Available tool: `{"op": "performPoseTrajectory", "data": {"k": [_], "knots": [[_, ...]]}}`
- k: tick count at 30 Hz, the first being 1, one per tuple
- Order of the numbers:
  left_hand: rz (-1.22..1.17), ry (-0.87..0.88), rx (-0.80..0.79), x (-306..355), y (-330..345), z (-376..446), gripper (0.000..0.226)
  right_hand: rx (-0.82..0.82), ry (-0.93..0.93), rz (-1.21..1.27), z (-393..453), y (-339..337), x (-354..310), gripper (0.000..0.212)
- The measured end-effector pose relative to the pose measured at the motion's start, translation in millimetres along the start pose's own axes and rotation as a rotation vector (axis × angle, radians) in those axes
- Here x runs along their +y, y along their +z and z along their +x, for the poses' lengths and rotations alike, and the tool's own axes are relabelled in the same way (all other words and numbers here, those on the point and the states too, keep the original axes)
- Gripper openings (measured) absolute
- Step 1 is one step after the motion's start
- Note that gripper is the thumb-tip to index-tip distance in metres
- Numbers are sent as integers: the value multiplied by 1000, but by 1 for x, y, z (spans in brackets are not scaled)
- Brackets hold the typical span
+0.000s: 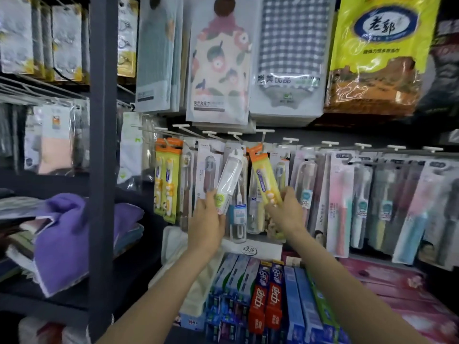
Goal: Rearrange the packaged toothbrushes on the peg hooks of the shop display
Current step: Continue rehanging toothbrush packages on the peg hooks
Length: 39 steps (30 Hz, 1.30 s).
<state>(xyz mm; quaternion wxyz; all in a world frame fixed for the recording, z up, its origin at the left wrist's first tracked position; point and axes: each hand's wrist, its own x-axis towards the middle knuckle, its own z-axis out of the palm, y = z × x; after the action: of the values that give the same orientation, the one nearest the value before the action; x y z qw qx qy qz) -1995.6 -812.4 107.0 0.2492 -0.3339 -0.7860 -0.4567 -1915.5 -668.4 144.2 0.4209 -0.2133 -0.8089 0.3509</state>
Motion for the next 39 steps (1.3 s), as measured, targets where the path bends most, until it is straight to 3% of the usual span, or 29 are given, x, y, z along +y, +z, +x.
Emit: {"op": "performPoseTrajectory", "data": {"k": [9,12,16,19,21,28,31,39], "knots": [[-125,-65,-40,6,13,1,57,-35,-111,-443,11,-66,-30,20],[-116,-64,-72,0,8,3,52,-50,-118,-394,6,-67,-29,16],[-125,-25,-134,-9,-9,4,51,-70,-121,-85,-8,-60,-22,20],[-168,36,-18,-18,-26,10,40,-62,-288,-116,-14,-58,-30,21],[-186,19,84,-24,-37,17,31,-160,-363,-152,-18,-52,-41,15],[-206,-145,252,-65,-62,28,23,-476,-377,-284,-35,22,-81,30],[-164,-145,261,-83,-75,21,24,-448,-386,-325,-30,68,-100,30],[-87,-145,218,-114,-104,9,27,-175,-176,12,-37,154,-111,24]]}}
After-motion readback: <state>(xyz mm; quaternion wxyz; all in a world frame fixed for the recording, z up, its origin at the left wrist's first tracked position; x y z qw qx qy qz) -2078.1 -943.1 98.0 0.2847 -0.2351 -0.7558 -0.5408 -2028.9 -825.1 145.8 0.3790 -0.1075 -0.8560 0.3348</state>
